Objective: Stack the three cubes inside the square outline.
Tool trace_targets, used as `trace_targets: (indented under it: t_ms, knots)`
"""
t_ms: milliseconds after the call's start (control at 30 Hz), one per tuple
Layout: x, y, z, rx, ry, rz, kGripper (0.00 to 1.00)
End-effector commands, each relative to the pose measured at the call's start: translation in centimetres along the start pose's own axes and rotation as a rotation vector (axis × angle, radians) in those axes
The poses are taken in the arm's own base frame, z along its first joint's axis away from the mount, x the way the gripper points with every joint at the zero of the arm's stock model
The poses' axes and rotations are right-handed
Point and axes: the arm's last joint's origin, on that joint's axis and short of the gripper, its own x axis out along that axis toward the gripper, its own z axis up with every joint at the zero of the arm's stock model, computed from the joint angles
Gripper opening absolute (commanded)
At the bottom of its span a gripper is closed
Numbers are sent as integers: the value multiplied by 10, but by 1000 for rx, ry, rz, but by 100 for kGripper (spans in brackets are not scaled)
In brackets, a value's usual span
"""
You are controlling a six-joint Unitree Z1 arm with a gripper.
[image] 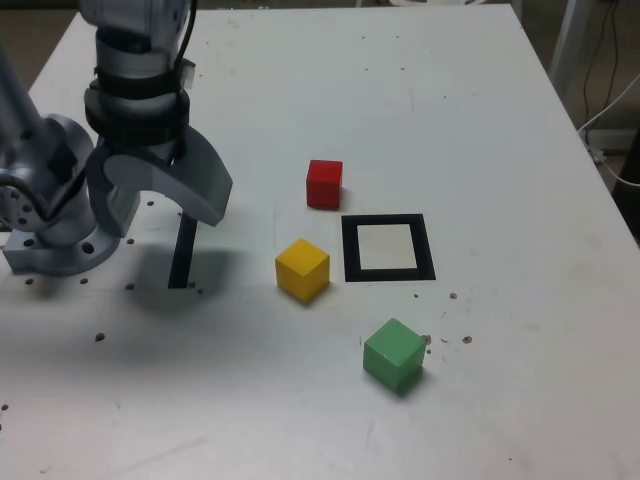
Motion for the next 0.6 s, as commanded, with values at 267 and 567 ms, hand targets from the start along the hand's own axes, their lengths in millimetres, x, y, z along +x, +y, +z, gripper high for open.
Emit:
trace_targets:
  t_ms: [267, 567]
  knots:
    - [-3, 0, -1, -1, -5, -7, 96]
    - [-13, 4, 9, -9, -34, -2, 93]
